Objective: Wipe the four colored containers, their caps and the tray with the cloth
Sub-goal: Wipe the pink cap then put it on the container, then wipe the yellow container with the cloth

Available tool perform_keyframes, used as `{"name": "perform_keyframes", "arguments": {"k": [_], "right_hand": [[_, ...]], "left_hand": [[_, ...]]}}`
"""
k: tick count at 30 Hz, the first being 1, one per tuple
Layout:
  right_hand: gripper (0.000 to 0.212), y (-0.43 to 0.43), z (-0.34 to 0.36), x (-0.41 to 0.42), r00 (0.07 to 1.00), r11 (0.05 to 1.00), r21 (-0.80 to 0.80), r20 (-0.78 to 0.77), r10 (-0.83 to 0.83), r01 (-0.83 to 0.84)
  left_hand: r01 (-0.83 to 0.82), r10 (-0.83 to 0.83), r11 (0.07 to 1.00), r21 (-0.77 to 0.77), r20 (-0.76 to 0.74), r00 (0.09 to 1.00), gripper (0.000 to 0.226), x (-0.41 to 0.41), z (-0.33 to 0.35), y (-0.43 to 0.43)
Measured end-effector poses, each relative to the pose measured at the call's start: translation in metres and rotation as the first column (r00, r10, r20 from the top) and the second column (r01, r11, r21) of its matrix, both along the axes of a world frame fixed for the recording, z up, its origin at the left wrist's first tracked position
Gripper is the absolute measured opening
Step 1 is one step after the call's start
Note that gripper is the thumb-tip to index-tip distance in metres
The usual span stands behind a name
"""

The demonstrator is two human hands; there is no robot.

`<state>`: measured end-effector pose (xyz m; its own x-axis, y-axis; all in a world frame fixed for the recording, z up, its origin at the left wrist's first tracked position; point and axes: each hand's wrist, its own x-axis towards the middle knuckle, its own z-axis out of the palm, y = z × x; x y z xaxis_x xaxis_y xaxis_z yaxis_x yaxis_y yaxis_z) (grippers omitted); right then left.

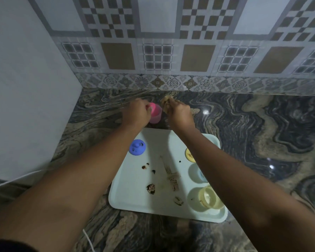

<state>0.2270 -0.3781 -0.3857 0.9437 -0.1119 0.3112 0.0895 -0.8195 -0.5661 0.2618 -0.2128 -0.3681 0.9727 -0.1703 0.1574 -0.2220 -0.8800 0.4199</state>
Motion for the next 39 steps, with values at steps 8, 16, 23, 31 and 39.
{"name": "perform_keyframes", "arguments": {"k": [8, 16, 23, 31, 39], "right_hand": [[0.034, -0.005, -0.013, 0.001, 0.999, 0.991, 0.128, 0.0, -0.034, 0.034], [0.031, -0.008, -0.014, -0.003, 0.997, 0.983, 0.169, -0.039, -0.07, 0.075], [0.026, -0.015, -0.009, -0.009, 0.993, 0.967, 0.233, -0.067, -0.094, 0.107], [0.025, -0.018, 0.013, -0.025, 0.99, 0.944, 0.297, -0.017, -0.143, 0.142], [0.029, -0.012, 0.049, -0.081, 0.986, 0.94, 0.327, 0.095, -0.14, 0.102]], "left_hand": [[0.043, -0.043, 0.999, 0.02, -0.024, 0.999, 0.021, 0.014, -0.006, -0.013], [0.107, -0.099, 0.985, 0.138, -0.067, 0.993, 0.049, 0.008, -0.008, -0.022], [0.083, -0.067, 0.964, 0.252, -0.074, 0.995, 0.037, 0.004, -0.012, -0.025], [0.099, -0.097, 0.989, 0.112, -0.019, 0.995, 0.055, -0.001, 0.013, -0.022], [0.175, -0.137, 0.971, -0.164, 0.218, 0.966, 0.042, -0.055, 0.055, -0.031]]}}
